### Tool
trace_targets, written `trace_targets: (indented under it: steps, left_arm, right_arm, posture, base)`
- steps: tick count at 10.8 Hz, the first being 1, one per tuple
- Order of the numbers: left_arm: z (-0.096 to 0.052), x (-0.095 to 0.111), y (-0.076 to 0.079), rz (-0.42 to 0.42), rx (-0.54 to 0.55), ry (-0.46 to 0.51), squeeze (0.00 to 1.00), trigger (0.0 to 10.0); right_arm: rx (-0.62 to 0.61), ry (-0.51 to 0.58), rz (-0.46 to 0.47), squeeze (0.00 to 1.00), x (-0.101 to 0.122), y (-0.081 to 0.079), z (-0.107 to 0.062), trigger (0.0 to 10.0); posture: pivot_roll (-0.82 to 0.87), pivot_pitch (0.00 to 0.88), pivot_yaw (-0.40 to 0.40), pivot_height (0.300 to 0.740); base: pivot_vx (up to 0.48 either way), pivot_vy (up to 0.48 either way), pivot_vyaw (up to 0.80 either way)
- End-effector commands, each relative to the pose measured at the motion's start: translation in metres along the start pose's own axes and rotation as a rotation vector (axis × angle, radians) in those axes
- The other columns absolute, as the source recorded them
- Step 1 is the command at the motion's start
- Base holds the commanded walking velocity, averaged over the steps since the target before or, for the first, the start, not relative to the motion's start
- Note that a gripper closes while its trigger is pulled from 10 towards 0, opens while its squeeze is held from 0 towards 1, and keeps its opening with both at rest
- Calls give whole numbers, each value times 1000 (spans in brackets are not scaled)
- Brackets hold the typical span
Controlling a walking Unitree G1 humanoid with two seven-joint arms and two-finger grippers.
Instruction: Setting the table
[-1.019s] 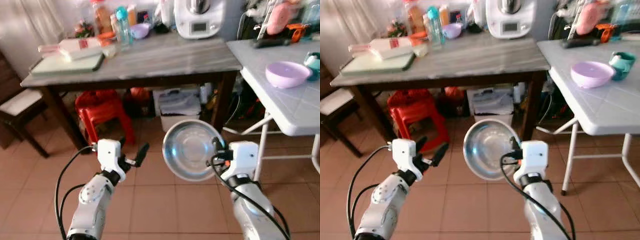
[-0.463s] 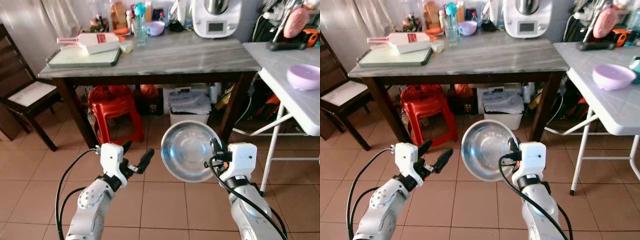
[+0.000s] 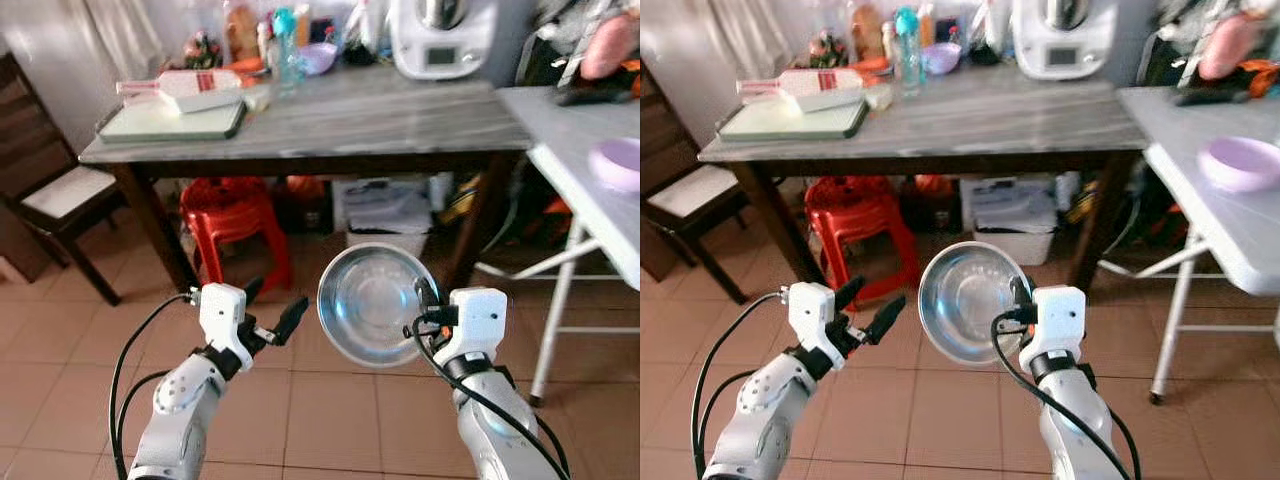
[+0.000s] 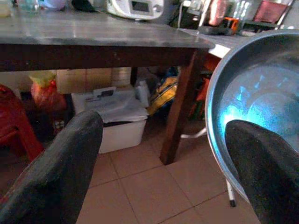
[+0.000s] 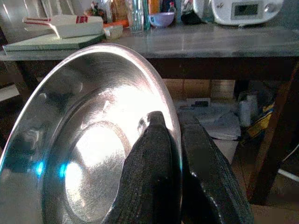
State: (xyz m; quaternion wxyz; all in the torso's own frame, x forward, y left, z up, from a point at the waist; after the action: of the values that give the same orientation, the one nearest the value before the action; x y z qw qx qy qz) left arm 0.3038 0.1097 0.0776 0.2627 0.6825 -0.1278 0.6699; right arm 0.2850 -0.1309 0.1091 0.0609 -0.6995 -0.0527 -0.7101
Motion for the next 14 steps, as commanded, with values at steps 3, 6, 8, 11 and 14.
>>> trace_targets:
  steps: [3,6,8,11,14]
  left_arm:
    - [0,-2,2,-2,-3,-7,0,10000]
    - [2,-1,2,6,-4,-12,0,10000]
    - [4,3,2,22,-10,-4,0,10000]
    - [3,16,19,89,-61,44,0,10000]
    - [-6,5,3,127,15,-2,0,10000]
  right_arm:
    - [17,12,-29,0,3,1,1,10000]
    - [5,23,-29,0,5,4,3,10000]
    - [-16,28,-19,0,6,5,3,10000]
    - [-42,54,58,0,11,6,-1,10000]
    - [-41,58,86,0,12,1,1,10000]
  posture:
    - [15,0,67,740]
    - [13,0,76,740]
    - [6,0,78,740]
    - [5,0,85,740]
    - [8,0,91,740]
  base:
    - [379,0,0]
    - [384,0,0]
    - [386,0,0]
    - [386,0,0]
    - [363,0,0]
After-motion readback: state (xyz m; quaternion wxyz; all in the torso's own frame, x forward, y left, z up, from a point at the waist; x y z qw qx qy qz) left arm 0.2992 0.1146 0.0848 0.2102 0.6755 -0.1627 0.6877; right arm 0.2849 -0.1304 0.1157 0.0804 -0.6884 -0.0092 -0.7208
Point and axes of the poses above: a point about 5 cm out from each wrist's last joint towards the gripper, its own z axis pointing out of the wrist towards the gripper, its own x axis along the axis of the wrist's last joint, y = z × x, the point moved 4 cm from there along z, pointing out of the wrist towards the gripper, and after that the axes turned 1 degree about -z, right-handed, at the moved point
